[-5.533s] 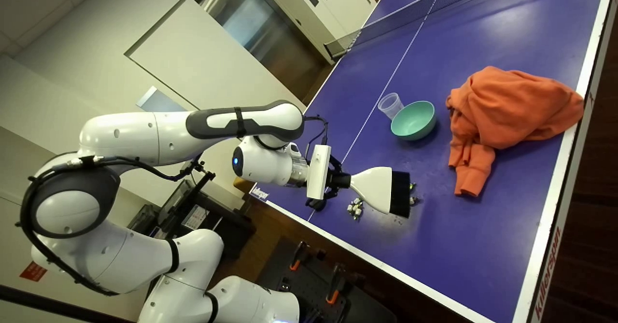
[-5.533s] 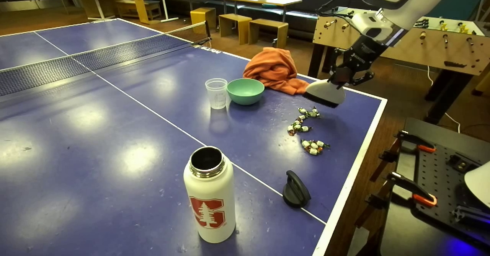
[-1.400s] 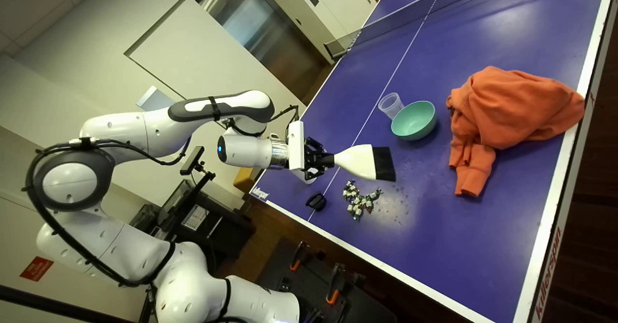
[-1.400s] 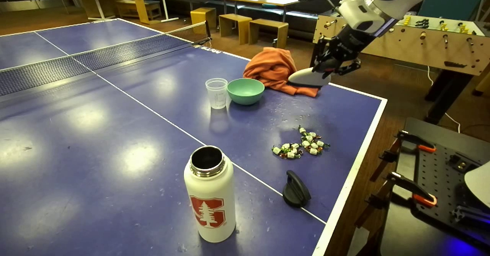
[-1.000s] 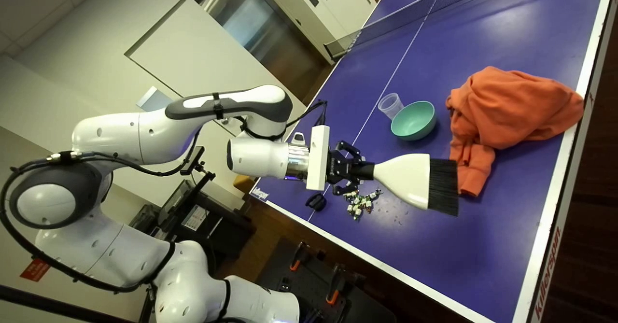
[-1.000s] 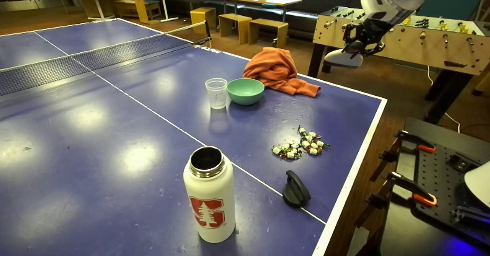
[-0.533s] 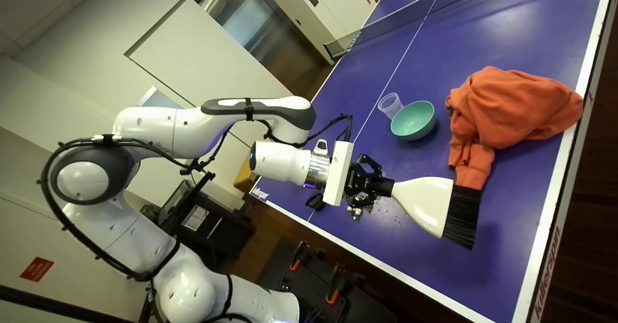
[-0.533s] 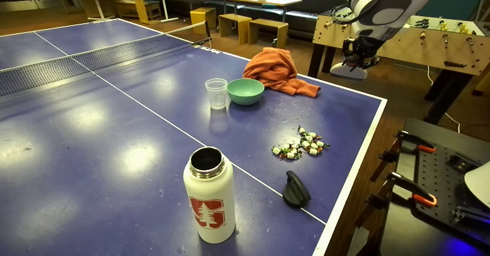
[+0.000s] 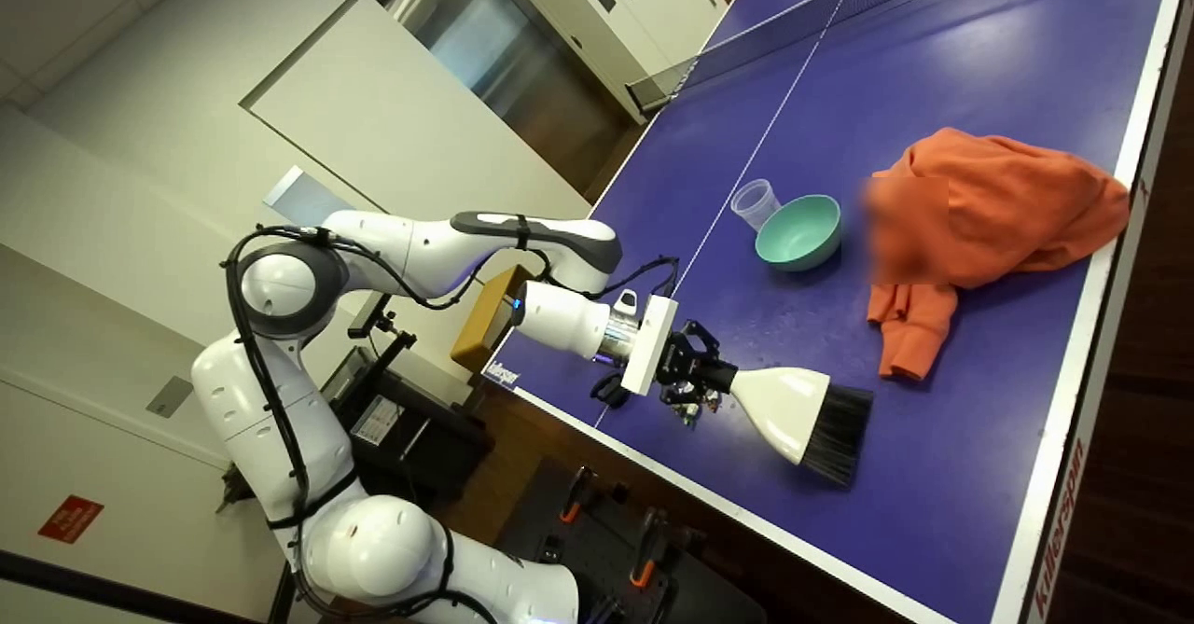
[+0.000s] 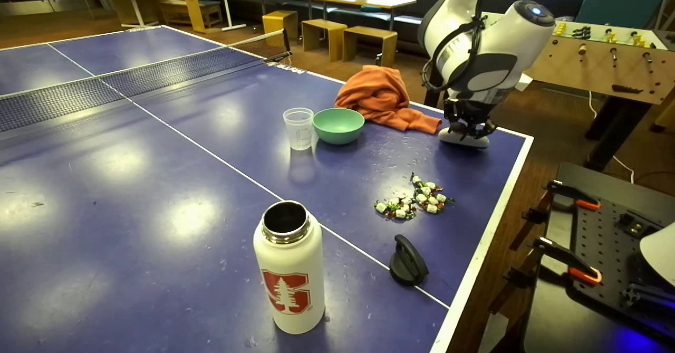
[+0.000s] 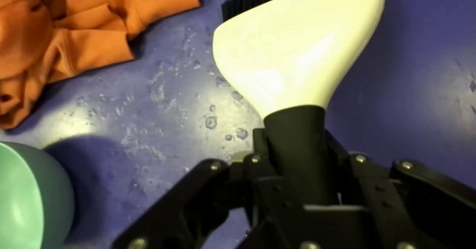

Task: Sweep the candy to the left using the white and black brush

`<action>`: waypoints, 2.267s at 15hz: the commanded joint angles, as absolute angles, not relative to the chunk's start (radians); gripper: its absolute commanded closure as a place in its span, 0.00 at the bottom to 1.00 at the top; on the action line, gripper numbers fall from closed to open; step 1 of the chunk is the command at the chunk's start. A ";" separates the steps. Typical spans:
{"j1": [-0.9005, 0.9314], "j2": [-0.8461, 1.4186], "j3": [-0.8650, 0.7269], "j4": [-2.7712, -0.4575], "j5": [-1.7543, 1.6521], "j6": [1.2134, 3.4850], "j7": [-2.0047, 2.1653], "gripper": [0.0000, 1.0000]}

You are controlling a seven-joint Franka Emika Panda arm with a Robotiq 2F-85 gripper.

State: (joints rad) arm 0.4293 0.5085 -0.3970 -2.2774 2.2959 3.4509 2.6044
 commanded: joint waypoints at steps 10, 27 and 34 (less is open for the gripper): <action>0.512 0.749 -0.537 -2.153 2.477 3.472 2.603 0.88; 0.719 0.438 -0.740 -2.237 2.506 3.453 2.585 0.00; 0.634 0.210 -0.722 -2.279 2.611 3.456 2.605 0.00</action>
State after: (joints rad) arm 0.7158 0.3697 -0.7767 -2.2463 2.6112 3.4522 2.6046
